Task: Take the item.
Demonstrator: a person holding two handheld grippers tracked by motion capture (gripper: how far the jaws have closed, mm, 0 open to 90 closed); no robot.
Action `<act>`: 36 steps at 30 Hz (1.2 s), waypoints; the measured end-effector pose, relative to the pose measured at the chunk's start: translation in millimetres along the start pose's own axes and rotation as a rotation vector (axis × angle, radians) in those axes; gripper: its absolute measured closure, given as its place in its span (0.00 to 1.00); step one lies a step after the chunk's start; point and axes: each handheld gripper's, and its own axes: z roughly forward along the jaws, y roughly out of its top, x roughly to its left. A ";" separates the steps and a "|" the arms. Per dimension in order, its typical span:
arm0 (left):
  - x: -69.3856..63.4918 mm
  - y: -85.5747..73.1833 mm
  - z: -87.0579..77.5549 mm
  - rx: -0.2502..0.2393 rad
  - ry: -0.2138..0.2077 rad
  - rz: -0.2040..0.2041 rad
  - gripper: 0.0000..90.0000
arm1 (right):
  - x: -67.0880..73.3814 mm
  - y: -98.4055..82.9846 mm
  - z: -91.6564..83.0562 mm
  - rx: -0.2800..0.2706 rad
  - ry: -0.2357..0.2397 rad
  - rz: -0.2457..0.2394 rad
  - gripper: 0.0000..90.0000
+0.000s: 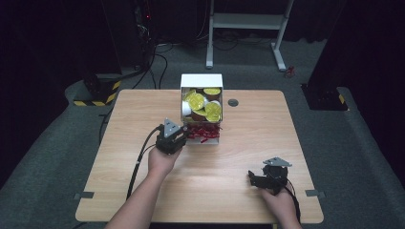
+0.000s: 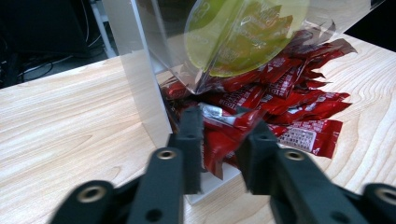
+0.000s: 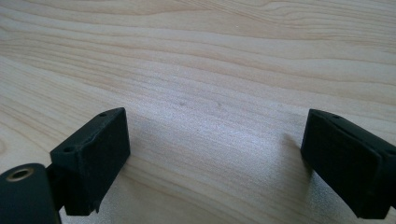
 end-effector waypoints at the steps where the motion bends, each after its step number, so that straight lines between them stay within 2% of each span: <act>1: 0.4 -0.7 -0.7 0.001 0.001 0.002 0.83 | 0.0 0.0 0.0 0.000 0.000 0.000 0.09; 3: 0.6 -1.8 -1.6 0.002 0.002 0.011 0.85 | 0.0 0.0 0.0 0.000 0.000 0.000 0.09; 4: 0.1 -2.4 -1.9 0.000 0.000 0.000 0.85 | 0.0 0.0 0.0 0.000 0.000 0.000 0.09; 9: 1.6 -3.8 -3.9 -0.004 -0.002 0.007 0.88 | 0.1 0.0 0.0 0.000 0.000 0.000 0.09; 17: 5.7 -6.1 -7.8 -0.010 0.002 -0.008 0.92 | 0.1 0.0 0.0 0.000 0.000 0.000 0.09; 20: 5.2 -6.4 -9.0 -0.010 -0.001 0.010 0.93 | 0.1 0.0 0.0 0.000 0.000 0.000 0.09; 36: 8.7 -10.3 -26.7 -0.047 -0.027 -0.025 0.94 | 0.1 0.0 0.0 0.000 0.000 -0.001 0.09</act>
